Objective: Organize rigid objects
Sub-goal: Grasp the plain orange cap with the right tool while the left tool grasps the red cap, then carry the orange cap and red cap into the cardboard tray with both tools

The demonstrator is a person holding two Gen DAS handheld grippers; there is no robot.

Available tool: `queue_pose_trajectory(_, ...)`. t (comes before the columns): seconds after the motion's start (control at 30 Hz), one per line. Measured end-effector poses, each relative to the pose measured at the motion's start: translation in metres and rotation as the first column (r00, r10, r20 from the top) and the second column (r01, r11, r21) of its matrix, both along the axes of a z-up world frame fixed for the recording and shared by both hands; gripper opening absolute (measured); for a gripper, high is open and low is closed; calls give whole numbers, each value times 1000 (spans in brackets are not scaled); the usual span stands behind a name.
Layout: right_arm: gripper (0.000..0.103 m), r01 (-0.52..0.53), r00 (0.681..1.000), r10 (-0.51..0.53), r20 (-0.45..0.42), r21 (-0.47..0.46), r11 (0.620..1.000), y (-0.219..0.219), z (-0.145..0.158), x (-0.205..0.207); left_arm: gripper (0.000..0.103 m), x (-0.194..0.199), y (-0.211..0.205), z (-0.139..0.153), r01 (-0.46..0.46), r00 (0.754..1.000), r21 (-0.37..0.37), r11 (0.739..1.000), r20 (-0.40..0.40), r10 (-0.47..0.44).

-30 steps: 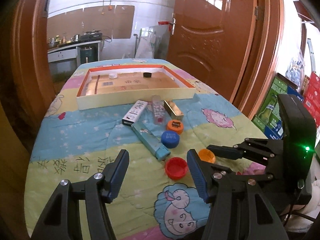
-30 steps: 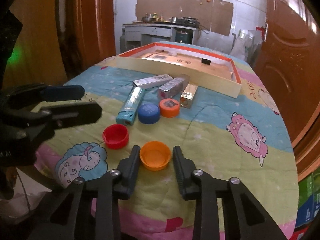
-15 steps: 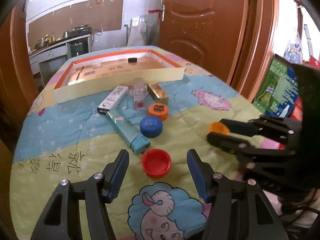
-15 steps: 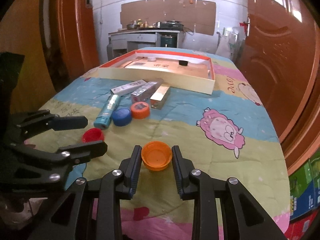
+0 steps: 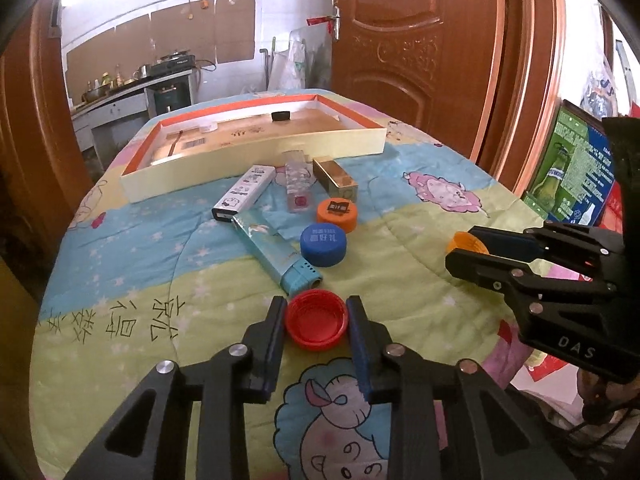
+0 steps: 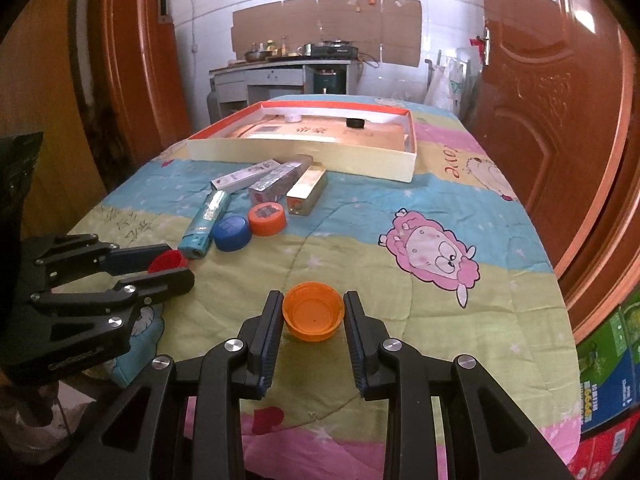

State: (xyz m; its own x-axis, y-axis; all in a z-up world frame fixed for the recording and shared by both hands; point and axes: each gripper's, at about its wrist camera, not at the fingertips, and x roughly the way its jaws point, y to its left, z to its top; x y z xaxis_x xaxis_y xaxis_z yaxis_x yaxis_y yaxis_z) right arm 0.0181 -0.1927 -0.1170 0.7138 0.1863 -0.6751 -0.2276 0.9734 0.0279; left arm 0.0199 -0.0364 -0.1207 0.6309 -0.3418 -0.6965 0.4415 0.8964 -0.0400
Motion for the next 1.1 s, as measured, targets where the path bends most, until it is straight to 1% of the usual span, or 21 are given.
queue_pose_trajectory(0.17,31,-2,1000,2,7,6,1000,1,4,-1,30,0,7,8,-13,1000,-34,999,5,13)
queue_pose_trajectory(0.47,31,-10,1000,10,9,11,1000,5,12,4,30,5,17,23,-43,999,-63,997,21,45)
queue_pose_trajectory(0.6,31,-6,1000,6,9,4,1000,10,19,12,30,14,23,32,-66,998,-82,994,19,68)
queue_pose_trajectory(0.8,31,12,1000,-12,10,-18,1000,20,30,29,30,34,27,45,-112,993,-82,990,31,115)
queue_pose_trajectory(1.1,31,26,1000,-26,-1,24,999,27,42,66,30,69,32,57,-178,983,-93,980,34,182)
